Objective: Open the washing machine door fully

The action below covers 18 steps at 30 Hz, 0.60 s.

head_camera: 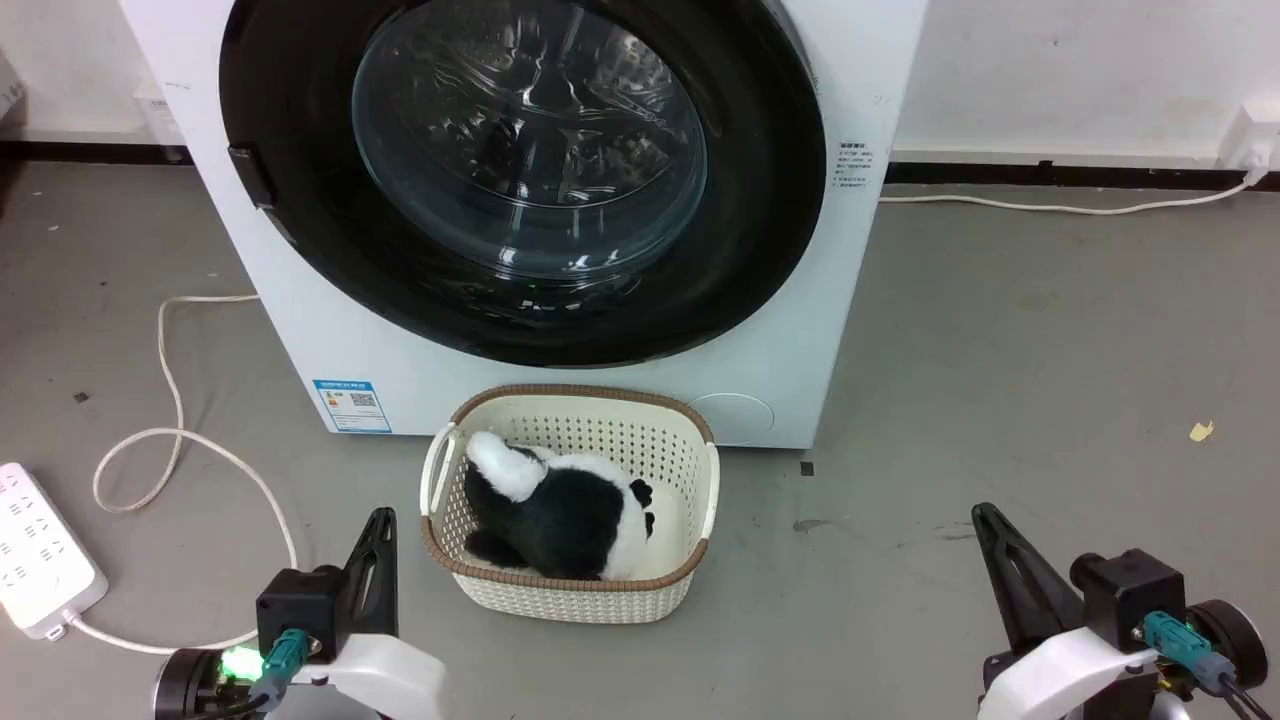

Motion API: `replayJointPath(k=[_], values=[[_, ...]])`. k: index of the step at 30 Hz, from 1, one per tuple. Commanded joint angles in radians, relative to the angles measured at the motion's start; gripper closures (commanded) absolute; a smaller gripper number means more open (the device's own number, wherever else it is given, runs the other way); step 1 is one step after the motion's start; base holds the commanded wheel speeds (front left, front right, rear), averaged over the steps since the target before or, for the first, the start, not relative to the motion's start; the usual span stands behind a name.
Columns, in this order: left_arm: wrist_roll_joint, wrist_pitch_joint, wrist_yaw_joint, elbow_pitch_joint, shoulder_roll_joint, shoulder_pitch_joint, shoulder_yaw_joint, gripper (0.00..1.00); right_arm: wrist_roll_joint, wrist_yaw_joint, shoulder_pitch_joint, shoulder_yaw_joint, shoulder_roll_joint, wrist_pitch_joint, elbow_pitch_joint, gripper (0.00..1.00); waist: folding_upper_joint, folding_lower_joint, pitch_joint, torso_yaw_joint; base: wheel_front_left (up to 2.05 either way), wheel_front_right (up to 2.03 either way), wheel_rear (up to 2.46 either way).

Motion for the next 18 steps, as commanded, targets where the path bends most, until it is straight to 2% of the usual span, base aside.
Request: replayJointPath(k=[1, 18], values=[[0.009, 0.000, 0.003, -0.004, 0.001, -0.015, 0.000, 1.00, -0.008, -0.001, -0.012, -0.001, 0.005, 0.000, -0.004, 1.00, 0.0000, 0.0000, 0.000, 0.000, 0.00, 0.00, 0.00], [0.009, 0.000, 0.003, -0.004, 0.001, -0.015, 0.000, 1.00, -0.008, -0.001, -0.012, -0.001, 0.005, 0.000, -0.004, 1.00, 0.0000, 0.0000, 0.000, 0.000, 0.00, 0.00, 0.00]])
